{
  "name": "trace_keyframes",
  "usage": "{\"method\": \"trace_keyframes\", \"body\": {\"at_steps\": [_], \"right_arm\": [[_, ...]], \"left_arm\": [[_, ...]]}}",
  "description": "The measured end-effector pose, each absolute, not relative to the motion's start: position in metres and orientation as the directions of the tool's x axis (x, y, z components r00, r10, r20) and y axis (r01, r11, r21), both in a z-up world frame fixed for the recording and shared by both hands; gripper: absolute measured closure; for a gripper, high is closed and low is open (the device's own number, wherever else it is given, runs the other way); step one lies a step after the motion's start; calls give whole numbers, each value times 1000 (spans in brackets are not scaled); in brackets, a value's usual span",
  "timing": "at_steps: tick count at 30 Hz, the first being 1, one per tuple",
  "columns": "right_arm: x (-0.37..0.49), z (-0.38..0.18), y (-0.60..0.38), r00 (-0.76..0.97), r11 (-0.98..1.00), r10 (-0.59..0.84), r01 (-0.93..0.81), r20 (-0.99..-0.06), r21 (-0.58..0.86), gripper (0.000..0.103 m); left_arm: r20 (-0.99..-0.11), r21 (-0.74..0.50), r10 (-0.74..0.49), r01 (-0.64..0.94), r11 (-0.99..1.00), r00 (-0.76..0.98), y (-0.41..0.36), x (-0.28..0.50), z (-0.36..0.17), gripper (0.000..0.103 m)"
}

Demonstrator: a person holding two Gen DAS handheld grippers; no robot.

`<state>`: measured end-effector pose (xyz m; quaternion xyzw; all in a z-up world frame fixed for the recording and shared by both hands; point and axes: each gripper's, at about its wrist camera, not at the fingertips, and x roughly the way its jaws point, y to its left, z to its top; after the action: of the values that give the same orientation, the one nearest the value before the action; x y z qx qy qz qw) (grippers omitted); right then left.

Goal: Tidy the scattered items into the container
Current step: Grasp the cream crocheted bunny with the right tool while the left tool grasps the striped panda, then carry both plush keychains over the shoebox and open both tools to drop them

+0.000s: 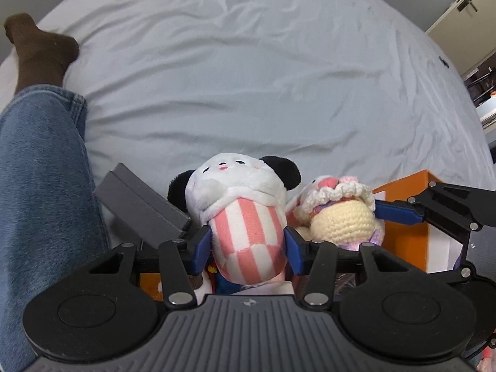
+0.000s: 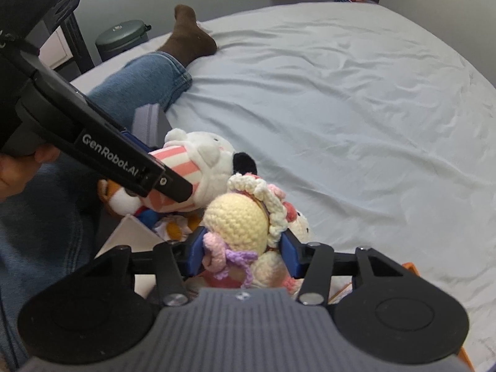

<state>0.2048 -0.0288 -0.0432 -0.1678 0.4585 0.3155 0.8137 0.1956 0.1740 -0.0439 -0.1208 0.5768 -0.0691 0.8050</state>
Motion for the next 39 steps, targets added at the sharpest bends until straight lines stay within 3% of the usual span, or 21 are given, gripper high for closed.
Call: {"method": "trace_keyframes", "body": {"at_steps": [12, 21, 29, 39], "right_arm": [[170, 39, -62, 536, 790, 446, -612, -716, 34, 50], [125, 81, -119, 639, 861, 400, -509, -657, 29, 50], [104, 78, -171, 675, 922, 300, -386, -674, 25, 50], [90, 22, -204, 618, 957, 229, -282, -752, 60, 50]], "left_arm": [[-833, -281, -262, 34, 959, 487, 163, 160, 34, 46], [-794, -267, -315, 168, 949, 520, 115, 134, 69, 46], [-780, -264, -377, 284, 922, 500, 62, 125, 72, 46], [-810, -281, -436, 392, 876, 393, 0, 115, 32, 46]]}}
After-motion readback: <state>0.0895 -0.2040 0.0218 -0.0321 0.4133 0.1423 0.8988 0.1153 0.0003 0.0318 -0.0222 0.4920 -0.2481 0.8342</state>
